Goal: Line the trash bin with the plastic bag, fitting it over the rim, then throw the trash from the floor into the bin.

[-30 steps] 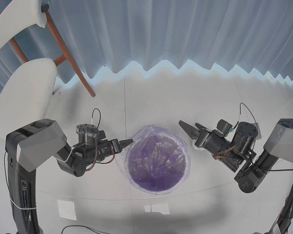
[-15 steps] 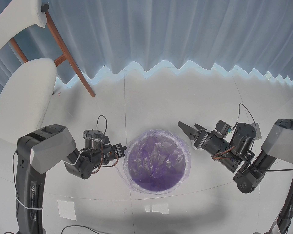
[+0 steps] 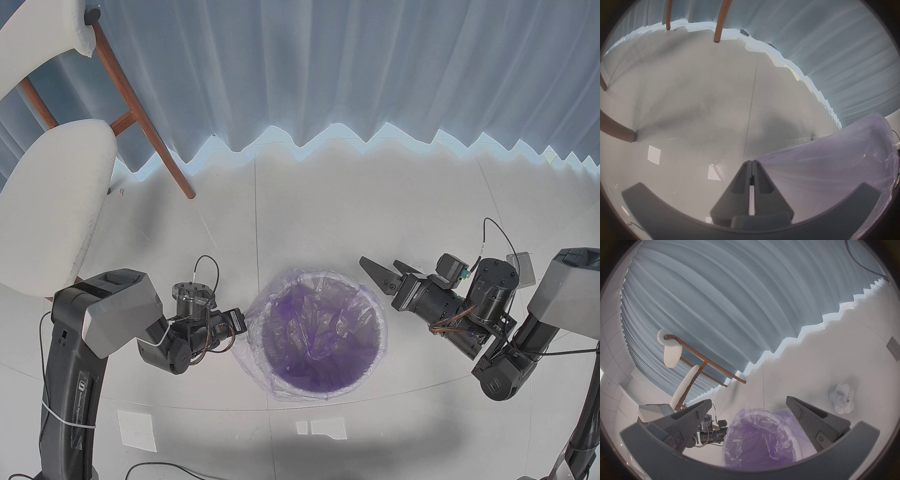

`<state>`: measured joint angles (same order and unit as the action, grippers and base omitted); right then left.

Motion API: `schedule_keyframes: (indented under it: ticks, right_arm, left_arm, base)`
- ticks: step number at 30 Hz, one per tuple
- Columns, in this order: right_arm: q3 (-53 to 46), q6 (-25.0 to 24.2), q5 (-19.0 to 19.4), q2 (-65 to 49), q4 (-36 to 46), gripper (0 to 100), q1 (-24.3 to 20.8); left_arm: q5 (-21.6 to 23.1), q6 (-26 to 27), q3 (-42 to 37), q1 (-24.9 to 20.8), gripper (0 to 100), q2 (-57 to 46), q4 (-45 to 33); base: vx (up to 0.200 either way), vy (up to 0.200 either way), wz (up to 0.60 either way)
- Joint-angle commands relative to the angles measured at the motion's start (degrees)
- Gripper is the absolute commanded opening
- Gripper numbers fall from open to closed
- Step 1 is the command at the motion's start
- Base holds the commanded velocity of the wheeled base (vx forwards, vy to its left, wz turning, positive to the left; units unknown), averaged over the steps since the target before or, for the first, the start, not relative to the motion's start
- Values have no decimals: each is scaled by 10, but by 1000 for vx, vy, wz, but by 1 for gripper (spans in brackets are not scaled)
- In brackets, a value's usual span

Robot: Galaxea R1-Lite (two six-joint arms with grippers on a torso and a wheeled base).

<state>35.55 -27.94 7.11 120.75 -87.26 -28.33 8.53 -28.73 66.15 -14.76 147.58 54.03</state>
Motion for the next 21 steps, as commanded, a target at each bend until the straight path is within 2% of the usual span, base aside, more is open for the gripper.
schedule_keyframes:
  ticks: [1,7,8,13,18,21]
  right_arm:
    - [2,0,0,6,0,100,-1]
    - [2,3,0,8,0,100,-1]
    - [2,5,0,8,0,100,-1]
    - [-12,13,-1,3,-1,100,2]
    - [-49,9,-34,-1,-19,100,6]
    - [-78,5,-57,-6,-25,100,6]
  left_arm:
    - [0,0,1,2,0,10,3]
    - [0,-2,5,-2,0,4,20]
    - [-1,-2,3,-3,100,3,17]
    - [1,-8,-31,0,100,-24,50]
    - [6,-26,-140,3,100,-99,115]
    - [5,-26,-236,14,100,-159,188]
  base:
    - [0,0,0]
    - [0,0,0]
    - [0,0,0]
    - [0,0,0]
    - [0,0,0]
    - [0,0,0]
